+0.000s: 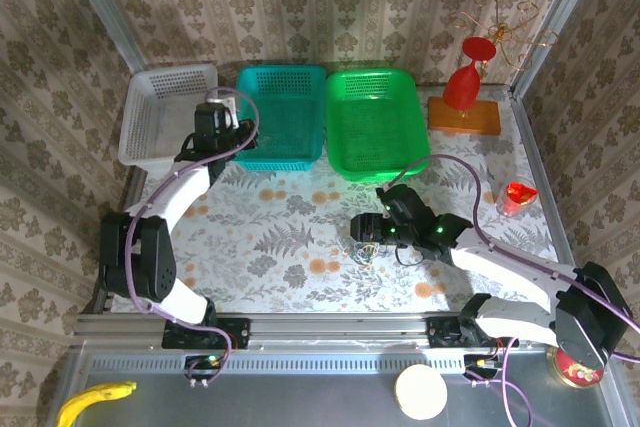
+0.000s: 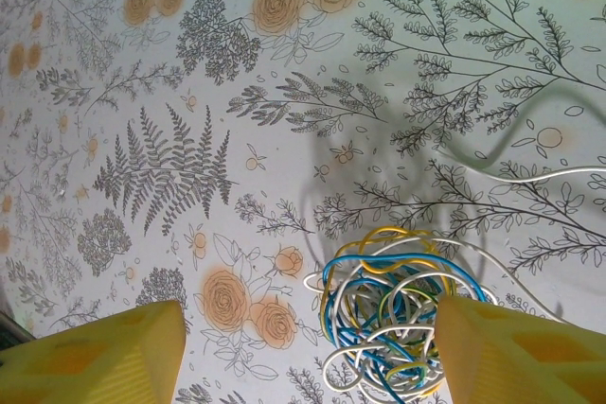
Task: Untangle the cables
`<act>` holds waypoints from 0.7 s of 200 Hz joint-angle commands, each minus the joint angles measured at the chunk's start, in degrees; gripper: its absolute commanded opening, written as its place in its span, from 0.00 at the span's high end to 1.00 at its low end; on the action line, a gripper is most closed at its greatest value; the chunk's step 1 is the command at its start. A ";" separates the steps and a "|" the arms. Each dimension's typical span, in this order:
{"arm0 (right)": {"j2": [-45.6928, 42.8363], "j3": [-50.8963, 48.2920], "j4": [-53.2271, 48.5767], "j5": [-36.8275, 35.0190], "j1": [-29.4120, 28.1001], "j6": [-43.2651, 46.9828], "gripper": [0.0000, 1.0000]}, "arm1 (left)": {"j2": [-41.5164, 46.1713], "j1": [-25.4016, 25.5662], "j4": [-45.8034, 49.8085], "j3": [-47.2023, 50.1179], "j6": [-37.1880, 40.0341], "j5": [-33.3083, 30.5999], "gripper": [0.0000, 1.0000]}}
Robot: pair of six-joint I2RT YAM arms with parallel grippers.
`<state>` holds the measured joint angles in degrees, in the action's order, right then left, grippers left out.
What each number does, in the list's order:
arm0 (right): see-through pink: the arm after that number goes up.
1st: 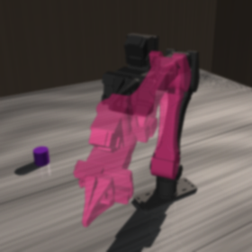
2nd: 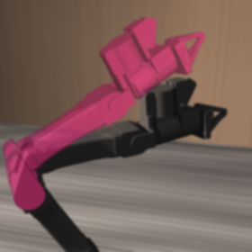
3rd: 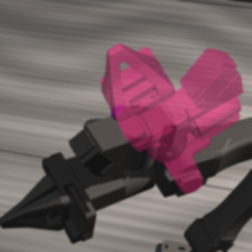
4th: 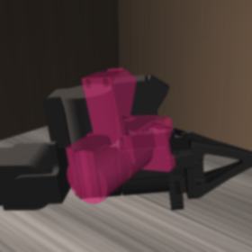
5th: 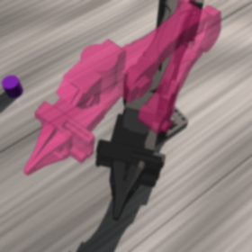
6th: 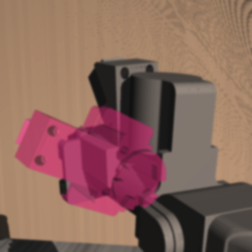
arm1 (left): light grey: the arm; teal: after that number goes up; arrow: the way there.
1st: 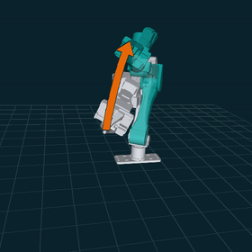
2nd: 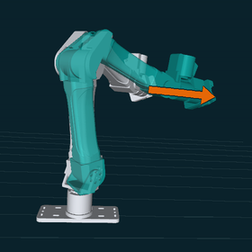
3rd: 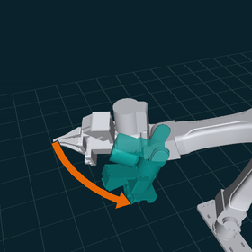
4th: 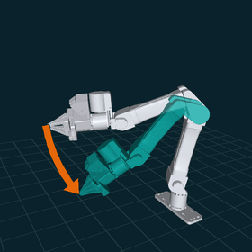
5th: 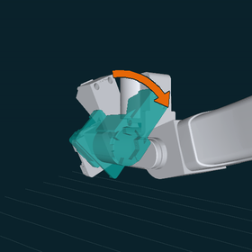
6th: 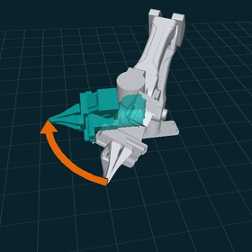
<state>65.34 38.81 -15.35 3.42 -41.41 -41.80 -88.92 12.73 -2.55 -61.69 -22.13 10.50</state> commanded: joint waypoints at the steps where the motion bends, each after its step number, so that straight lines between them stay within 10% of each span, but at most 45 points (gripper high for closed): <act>1: -1.75 1.11 -2.37 -0.39 0.35 1.05 0.28 | -0.60 0.60 -1.68 -1.95 2.81 -0.20 1.00; 36: -2.84 0.22 -2.92 -0.59 0.89 1.20 0.28 | -1.72 1.62 -0.39 -3.18 4.18 0.47 1.00; 86: -4.16 -0.29 -3.72 -0.58 1.55 1.62 0.28 | -2.38 4.63 3.45 -7.34 6.37 1.10 0.42; 140: -4.85 -1.38 -4.40 -0.74 2.12 2.19 0.29 | -6.94 11.47 8.06 -12.00 8.71 1.80 0.33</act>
<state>61.82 38.74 -17.56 3.40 -39.79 -40.64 -91.92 21.19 1.50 -71.00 -15.94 10.94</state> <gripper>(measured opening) 0.711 0.661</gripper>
